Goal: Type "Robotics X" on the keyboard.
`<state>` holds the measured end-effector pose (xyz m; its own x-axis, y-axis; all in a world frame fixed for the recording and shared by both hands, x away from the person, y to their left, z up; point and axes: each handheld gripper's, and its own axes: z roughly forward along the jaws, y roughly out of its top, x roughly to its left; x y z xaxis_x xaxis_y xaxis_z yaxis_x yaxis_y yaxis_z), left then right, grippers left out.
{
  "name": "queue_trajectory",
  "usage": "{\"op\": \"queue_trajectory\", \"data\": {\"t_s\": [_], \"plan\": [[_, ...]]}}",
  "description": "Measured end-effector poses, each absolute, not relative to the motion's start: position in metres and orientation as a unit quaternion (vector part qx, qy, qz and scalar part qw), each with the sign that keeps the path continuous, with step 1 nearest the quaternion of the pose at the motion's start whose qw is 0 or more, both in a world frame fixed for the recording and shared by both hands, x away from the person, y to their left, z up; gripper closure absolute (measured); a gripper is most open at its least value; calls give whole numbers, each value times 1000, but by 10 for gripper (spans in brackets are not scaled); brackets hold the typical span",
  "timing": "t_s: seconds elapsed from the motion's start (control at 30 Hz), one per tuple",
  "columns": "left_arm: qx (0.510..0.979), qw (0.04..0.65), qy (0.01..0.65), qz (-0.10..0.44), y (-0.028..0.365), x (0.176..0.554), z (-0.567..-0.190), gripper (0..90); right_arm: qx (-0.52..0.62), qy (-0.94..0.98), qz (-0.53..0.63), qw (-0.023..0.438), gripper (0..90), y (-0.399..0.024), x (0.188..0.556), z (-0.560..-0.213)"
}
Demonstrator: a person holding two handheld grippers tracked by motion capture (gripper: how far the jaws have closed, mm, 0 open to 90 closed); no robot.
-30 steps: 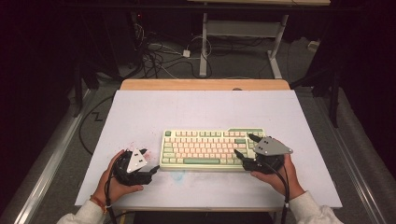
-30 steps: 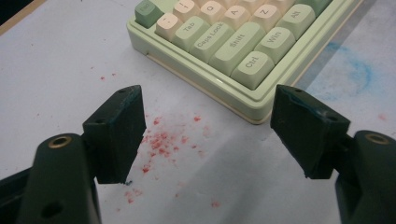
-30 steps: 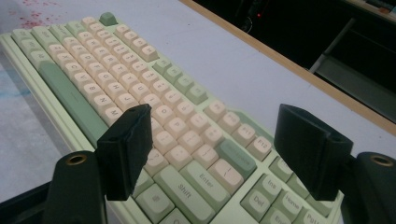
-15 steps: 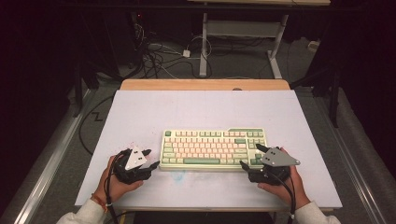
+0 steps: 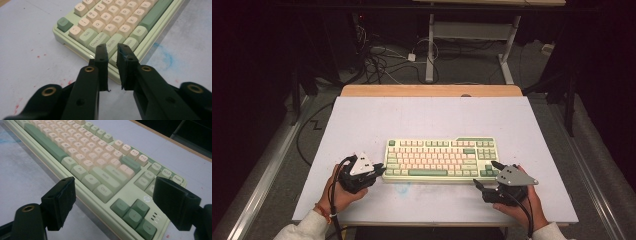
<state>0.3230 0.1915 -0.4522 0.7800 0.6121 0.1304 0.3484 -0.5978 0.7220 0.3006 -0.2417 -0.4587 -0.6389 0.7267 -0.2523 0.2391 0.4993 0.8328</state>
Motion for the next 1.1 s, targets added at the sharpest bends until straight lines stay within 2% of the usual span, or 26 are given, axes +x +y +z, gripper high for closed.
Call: {"op": "queue_trajectory", "data": {"t_s": [0.3,1.1], "plan": [[890,339,251,171,170,331,-448,874,298,815,395,302,194,-240,302,-462],[914,321,206,140,114,367,-445,875,293,824,384,298,199,-239,304,-465]]}}
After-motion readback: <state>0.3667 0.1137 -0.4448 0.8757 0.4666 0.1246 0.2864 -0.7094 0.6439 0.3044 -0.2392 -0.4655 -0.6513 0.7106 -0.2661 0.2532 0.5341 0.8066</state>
